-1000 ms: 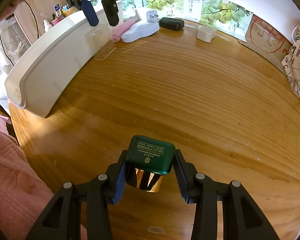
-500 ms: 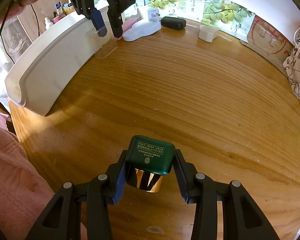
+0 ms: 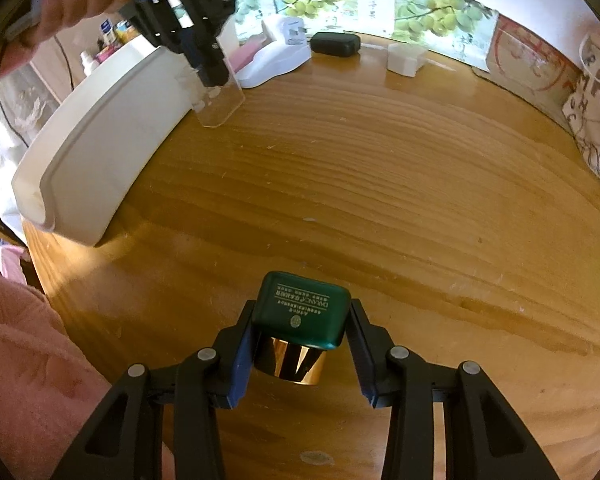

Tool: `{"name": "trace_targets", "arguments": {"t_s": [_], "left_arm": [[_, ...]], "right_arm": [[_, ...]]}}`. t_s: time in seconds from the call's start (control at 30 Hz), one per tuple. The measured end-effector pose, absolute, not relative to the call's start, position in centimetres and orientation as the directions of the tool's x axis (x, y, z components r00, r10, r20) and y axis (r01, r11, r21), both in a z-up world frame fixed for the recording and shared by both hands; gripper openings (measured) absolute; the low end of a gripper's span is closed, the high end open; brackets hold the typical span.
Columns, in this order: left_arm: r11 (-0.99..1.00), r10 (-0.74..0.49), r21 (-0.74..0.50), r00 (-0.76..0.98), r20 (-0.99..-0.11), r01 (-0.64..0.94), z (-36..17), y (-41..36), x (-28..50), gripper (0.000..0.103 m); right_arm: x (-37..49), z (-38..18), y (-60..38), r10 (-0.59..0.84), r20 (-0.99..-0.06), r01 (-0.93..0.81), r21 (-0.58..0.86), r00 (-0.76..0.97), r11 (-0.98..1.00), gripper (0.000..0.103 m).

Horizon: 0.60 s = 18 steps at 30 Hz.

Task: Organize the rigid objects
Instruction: 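Grasp the small clear plastic box with the left tool while the right tool holds the bottle, then carry the clear box with the left tool while the right tool carries the bottle over the tray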

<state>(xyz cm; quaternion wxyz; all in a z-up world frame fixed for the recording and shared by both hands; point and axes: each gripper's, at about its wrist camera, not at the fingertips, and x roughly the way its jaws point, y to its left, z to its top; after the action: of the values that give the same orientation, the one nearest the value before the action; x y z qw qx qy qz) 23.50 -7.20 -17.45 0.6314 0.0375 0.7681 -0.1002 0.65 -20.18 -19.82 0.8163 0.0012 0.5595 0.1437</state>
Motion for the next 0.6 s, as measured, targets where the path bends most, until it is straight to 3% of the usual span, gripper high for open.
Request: {"name": "trace_targets", "arguments": {"t_s": [0.6], "left_arm": [[0.927,-0.188,-0.173,0.013,-0.982,0.332,-7.1,-6.1,17.0,0.003]], "right_arm": [[-0.7,-16.3,-20.4,0.217,-0.868,-0.168,0.158,0.446,0.973,0.043]]}}
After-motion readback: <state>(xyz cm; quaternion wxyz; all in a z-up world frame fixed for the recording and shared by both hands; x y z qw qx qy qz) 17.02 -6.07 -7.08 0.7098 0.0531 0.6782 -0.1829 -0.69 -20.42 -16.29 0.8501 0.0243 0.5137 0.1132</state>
